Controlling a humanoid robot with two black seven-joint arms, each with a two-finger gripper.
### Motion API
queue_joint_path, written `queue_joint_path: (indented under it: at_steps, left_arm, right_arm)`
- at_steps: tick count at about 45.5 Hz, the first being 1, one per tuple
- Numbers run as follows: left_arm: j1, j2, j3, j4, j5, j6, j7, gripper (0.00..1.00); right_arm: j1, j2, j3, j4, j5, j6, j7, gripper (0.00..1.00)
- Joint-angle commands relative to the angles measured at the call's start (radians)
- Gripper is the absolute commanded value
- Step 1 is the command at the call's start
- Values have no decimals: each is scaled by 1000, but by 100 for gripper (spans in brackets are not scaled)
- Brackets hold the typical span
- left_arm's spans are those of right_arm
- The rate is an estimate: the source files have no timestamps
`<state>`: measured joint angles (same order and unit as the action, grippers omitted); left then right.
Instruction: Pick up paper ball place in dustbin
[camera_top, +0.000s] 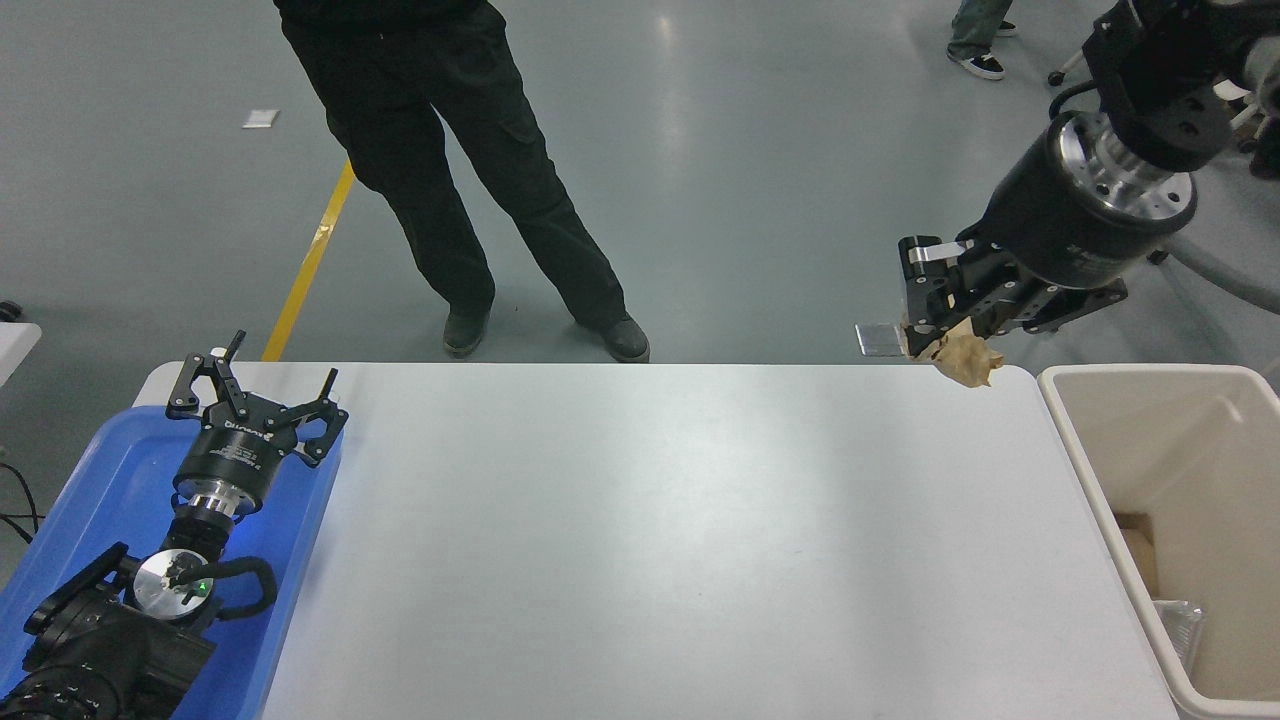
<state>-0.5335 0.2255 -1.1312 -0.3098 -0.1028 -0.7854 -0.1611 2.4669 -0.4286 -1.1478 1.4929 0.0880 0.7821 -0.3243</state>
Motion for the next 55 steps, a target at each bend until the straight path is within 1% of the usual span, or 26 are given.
queue_joint_path:
  at_steps: [1,6,14,20,23,26,29,30,34,38,40,48,55]
  left_arm:
    - [1,0,-1,0,-1,0,-2,99]
    - [3,0,-2,0,-1,0,-3,99]
    - [3,0,-2,0,-1,0,-3,99]
    - [3,0,-4,0,-1,0,-3,99]
    - [3,0,-2,0,-1,0,-3,99]
    - [3,0,-4,0,-1,0,-3,99]
    - [3,0,-2,0,-1,0,-3,99]
    - [3,0,-2,0,-1,0,-3,99]
    - [3,0,-4,0,-1,0,-3,99]
    - [3,0,-2,0,-1,0,-3,99]
    - [3,0,-4,0,-1,0,-3,99]
    - [1,0,-4,0,-1,0,-3,99]
    - [1,0,-4,0,-1,0,-3,99]
  right_arm:
    - [1,-104,-197,-17,-16,3,-1,0]
    - [-28,-188,-269,-20,-53,3,-1,0]
    - [-85,-323,-357,-20,-65,3,-1,0]
    - [-157,-415,-346,-45,-132,-75,1,0]
    - [-227,-434,-336,-68,-149,-148,1,0]
    - [-331,-431,-314,-92,-149,-249,1,0]
    - [-451,-427,-268,-100,-148,-381,1,0]
    - [-514,-426,-245,-109,-148,-455,1,0]
    - [-693,-421,-176,-155,-143,-659,2,0]
    - [-842,-400,-112,-201,-140,-782,16,0]
    - [-900,-378,-89,-258,-139,-808,22,0]
    - [-1127,-276,37,-519,-131,-837,22,0]
    - [-1382,-184,216,-825,-131,-847,22,0]
